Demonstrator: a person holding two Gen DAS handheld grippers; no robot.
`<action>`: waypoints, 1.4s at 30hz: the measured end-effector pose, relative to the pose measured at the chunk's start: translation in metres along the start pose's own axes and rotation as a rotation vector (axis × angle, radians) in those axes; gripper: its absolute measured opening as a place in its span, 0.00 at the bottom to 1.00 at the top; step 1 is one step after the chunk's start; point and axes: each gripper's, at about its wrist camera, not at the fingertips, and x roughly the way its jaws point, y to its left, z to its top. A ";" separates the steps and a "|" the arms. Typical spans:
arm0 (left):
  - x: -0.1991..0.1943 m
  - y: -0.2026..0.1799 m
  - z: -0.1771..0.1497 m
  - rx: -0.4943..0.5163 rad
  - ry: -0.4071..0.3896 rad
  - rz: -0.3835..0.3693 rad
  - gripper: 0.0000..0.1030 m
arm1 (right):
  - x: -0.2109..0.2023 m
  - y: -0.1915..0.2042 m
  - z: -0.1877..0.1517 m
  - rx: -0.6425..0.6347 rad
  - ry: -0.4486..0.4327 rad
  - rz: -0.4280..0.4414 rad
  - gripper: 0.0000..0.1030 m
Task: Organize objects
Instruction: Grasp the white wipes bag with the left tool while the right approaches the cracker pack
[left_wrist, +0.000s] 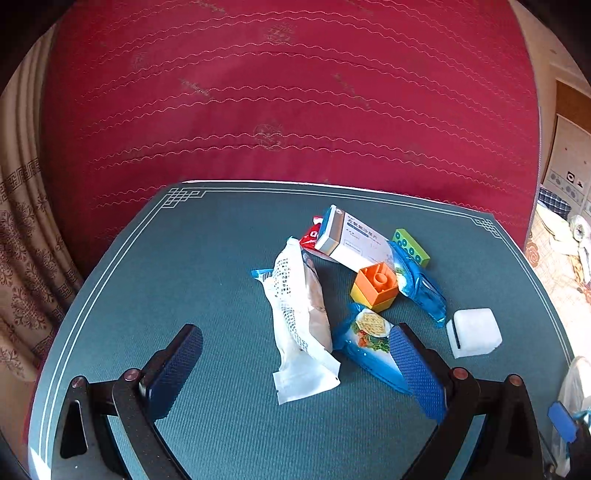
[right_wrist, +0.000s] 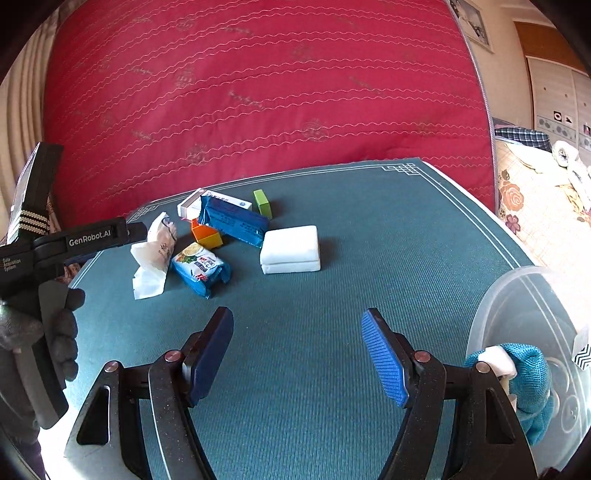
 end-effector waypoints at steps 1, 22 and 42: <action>0.005 0.002 0.002 -0.006 0.010 0.008 1.00 | 0.003 0.001 -0.001 -0.001 0.010 0.005 0.71; 0.077 0.026 0.009 -0.115 0.157 -0.088 0.84 | 0.055 0.050 0.008 -0.126 0.122 0.153 0.71; 0.059 0.042 0.003 -0.095 0.146 -0.105 0.47 | 0.133 0.103 0.052 -0.289 0.173 0.214 0.71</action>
